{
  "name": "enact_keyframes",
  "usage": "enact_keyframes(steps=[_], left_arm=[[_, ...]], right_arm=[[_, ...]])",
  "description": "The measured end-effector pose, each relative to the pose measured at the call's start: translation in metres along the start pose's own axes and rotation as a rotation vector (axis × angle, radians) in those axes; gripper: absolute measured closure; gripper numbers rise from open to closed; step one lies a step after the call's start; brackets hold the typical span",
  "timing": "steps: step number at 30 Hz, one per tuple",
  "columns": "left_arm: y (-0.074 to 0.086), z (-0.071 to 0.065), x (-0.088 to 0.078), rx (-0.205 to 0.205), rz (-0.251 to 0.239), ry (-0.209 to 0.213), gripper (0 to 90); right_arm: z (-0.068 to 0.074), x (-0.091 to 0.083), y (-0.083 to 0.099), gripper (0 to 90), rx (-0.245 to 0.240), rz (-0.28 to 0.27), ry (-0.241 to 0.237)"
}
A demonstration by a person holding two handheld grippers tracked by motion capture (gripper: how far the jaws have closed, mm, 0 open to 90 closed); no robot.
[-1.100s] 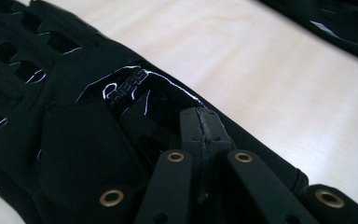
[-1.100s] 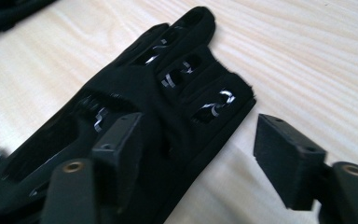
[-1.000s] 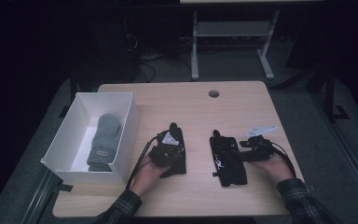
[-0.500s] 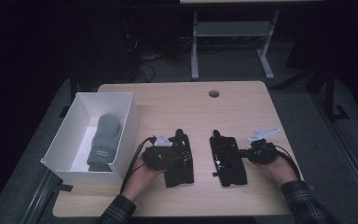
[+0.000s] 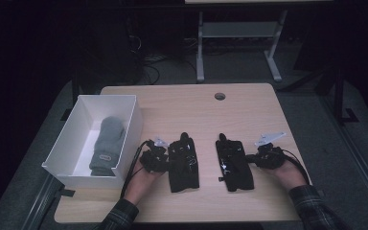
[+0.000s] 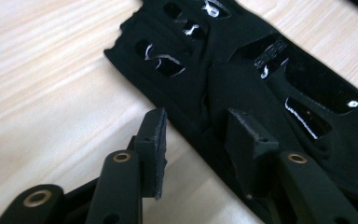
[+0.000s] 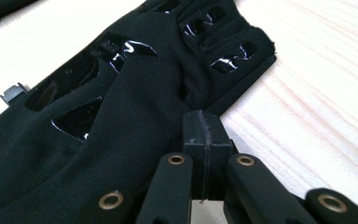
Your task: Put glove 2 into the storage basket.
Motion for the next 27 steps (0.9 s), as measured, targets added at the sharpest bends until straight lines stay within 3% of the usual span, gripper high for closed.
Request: enact_keyframes(steps=[4,6,9,14,18,27], left_arm=[[-0.002,-0.003,0.002,0.004,0.012,0.022,72.7],[-0.004,-0.003,0.003,-0.016,0.009,0.042,81.7],[-0.007,-0.001,0.004,-0.043,0.017,0.078,86.9],[-0.012,-0.002,0.002,-0.090,-0.008,0.135,87.6],[-0.024,-0.003,-0.001,-0.098,-0.055,0.152,87.8],[-0.044,-0.019,-0.008,-0.128,-0.107,0.250,87.8]], right_arm=[[0.003,0.003,-0.001,90.0,-0.011,0.002,-0.018],[0.006,0.004,-0.003,90.0,-0.023,0.002,-0.026],[0.011,0.007,-0.007,90.0,-0.041,-0.006,-0.043],[0.019,0.010,-0.012,90.0,-0.048,-0.012,-0.070],[0.024,0.013,-0.016,90.0,-0.056,-0.019,-0.083],[0.032,0.018,-0.026,90.0,-0.079,-0.030,-0.098]])
Point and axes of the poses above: each handheld gripper's, and its own axes: x roughly forward along the jaws, y roughly out of its underside, z roughly to its left, the point moved 8 cm from there along x, roughly forward along the jaws, and after that the axes turned 14 degrees about -x, right-handed, at the moved point
